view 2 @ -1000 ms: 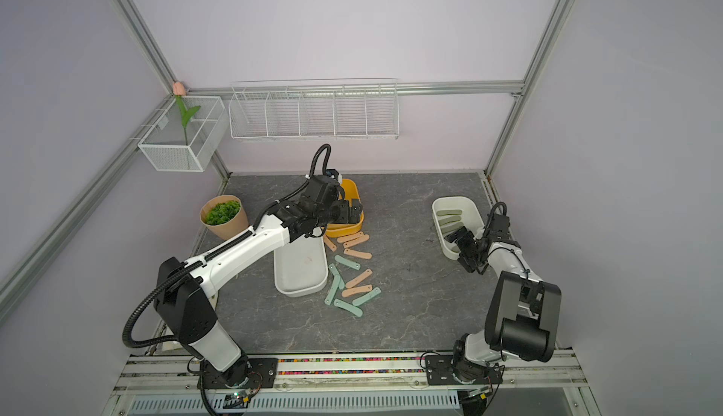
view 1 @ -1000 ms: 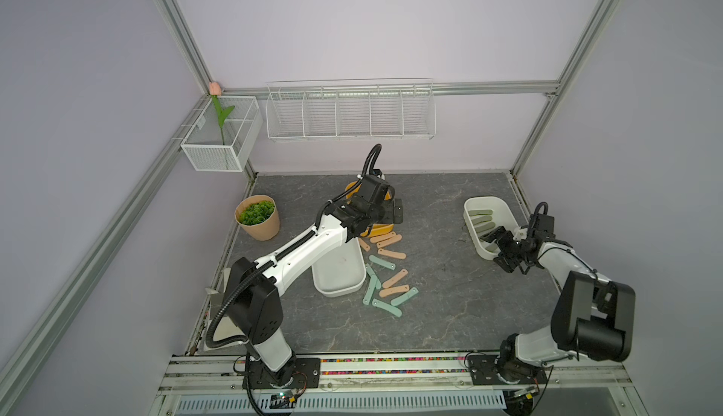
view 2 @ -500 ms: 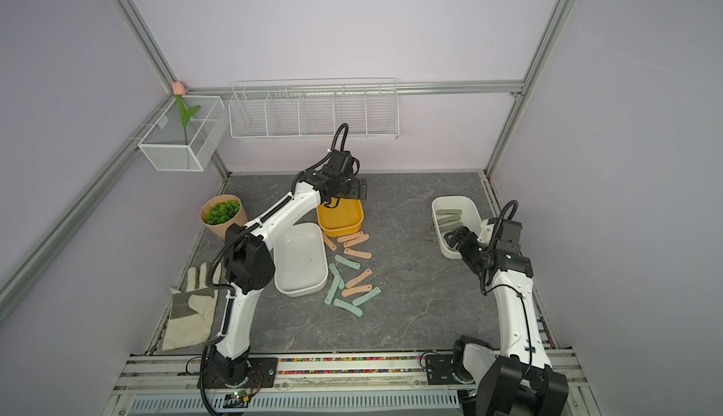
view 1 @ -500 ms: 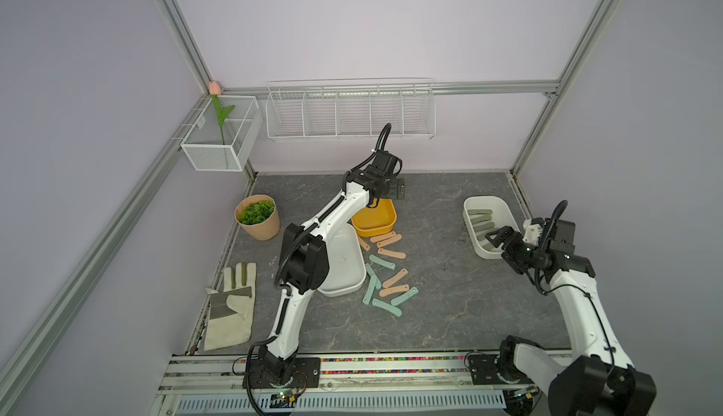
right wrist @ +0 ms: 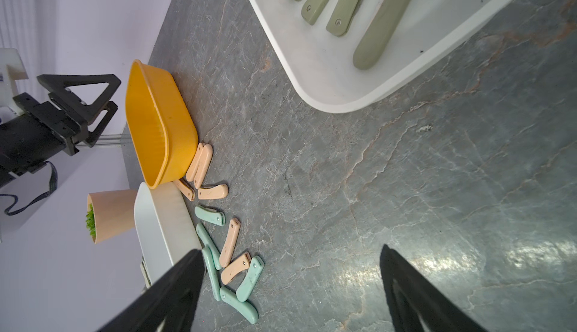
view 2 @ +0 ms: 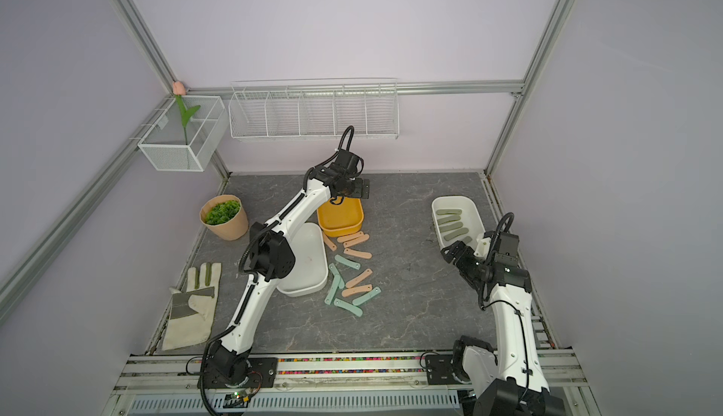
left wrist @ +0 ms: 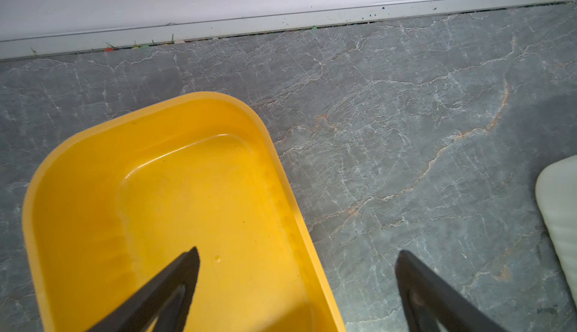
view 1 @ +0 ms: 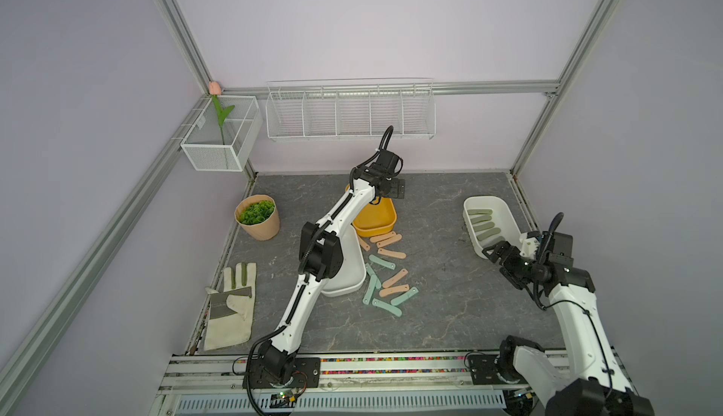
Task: Place the fruit knives into the storage box by color
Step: Move the storage box to the center of the board.
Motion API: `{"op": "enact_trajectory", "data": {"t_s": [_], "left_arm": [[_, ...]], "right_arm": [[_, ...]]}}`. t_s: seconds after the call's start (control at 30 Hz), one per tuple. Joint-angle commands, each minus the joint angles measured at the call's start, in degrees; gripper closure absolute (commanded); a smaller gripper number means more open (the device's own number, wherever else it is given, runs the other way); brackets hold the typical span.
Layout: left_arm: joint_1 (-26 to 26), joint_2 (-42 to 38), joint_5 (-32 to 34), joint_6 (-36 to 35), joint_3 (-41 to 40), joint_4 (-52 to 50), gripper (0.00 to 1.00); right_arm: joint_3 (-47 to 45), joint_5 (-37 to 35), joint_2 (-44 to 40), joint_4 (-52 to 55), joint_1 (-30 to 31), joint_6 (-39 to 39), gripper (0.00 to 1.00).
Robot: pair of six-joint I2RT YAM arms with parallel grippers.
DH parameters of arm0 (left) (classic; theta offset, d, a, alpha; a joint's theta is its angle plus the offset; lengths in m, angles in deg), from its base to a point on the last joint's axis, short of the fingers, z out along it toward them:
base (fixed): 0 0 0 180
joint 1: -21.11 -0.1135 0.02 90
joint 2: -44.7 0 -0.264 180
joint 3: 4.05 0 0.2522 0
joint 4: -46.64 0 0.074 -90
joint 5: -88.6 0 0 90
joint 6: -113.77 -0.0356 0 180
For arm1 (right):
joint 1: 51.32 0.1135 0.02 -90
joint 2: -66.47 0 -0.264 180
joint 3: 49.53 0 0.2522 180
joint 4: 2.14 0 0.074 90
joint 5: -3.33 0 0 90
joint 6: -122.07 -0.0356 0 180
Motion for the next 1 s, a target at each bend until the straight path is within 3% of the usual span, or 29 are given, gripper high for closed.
{"op": "enact_trajectory", "data": {"t_s": [0.0, 0.47, 0.97], "left_arm": [[-0.29, 2.39, -4.15, 2.69, 1.81, 1.59, 0.01], [1.23, 7.89, -19.89, 14.16, 2.67, 18.34, 0.01], [8.32, 10.97, -26.39, 19.24, 3.68, 24.90, 0.01]], "right_arm": [[0.02, -0.49, -2.78, 3.08, 0.22, 1.31, 0.09], [0.70, -4.33, -8.68, 9.14, 0.17, 2.61, 0.09], [-0.89, -4.97, -9.29, 8.16, 0.17, 1.13, 0.10]]}}
